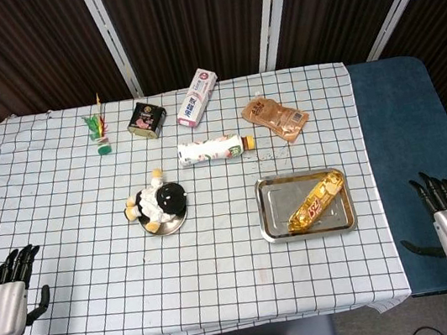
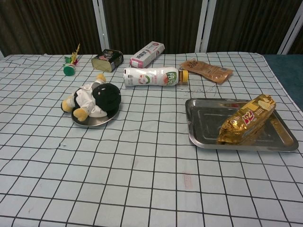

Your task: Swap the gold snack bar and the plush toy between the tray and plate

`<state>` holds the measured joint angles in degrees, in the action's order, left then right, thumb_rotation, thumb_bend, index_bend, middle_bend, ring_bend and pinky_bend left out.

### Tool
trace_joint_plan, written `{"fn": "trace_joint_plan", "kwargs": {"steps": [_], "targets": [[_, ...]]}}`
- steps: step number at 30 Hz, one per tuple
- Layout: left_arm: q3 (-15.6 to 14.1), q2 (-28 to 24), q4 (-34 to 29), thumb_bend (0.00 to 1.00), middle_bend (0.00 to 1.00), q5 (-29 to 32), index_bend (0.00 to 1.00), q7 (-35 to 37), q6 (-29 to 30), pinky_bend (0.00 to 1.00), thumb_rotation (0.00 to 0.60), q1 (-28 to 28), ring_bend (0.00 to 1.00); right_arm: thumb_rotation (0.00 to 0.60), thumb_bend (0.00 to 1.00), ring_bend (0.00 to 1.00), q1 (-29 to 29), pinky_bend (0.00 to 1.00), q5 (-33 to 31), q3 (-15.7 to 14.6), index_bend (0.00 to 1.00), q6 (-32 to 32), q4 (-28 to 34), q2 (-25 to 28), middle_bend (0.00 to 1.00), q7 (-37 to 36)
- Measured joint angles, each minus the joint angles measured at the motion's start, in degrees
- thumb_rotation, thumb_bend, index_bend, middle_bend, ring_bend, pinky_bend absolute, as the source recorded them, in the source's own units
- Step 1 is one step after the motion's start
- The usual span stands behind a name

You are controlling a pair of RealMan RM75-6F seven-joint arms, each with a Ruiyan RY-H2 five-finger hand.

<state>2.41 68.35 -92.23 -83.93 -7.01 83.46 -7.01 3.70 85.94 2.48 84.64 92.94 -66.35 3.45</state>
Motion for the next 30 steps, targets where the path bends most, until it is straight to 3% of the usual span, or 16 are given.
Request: {"fn": "trace_joint_plan", "kwargs": {"steps": [19, 30], "targets": [[0.41, 0.82, 1.56, 0.5, 0.08, -0.28, 0.07, 1.45, 0.49, 0.17, 0.6, 0.05, 0.01, 0.6, 0.06, 0.01, 2.63, 0.0, 2.86, -0.46, 0.0, -3.14, -4.3, -1.98, 0.0, -2.42], [0.94, 0.82, 2.48, 0.51, 0.11, -0.86, 0.08, 2.53, 2.23, 0.18, 0.6, 0.53, 0.04, 0.6, 0.06, 0.08, 10.45, 0.0, 1.71, 2.4, 0.14, -12.21, -2.97, -2.44, 0.04, 1.44]]}}
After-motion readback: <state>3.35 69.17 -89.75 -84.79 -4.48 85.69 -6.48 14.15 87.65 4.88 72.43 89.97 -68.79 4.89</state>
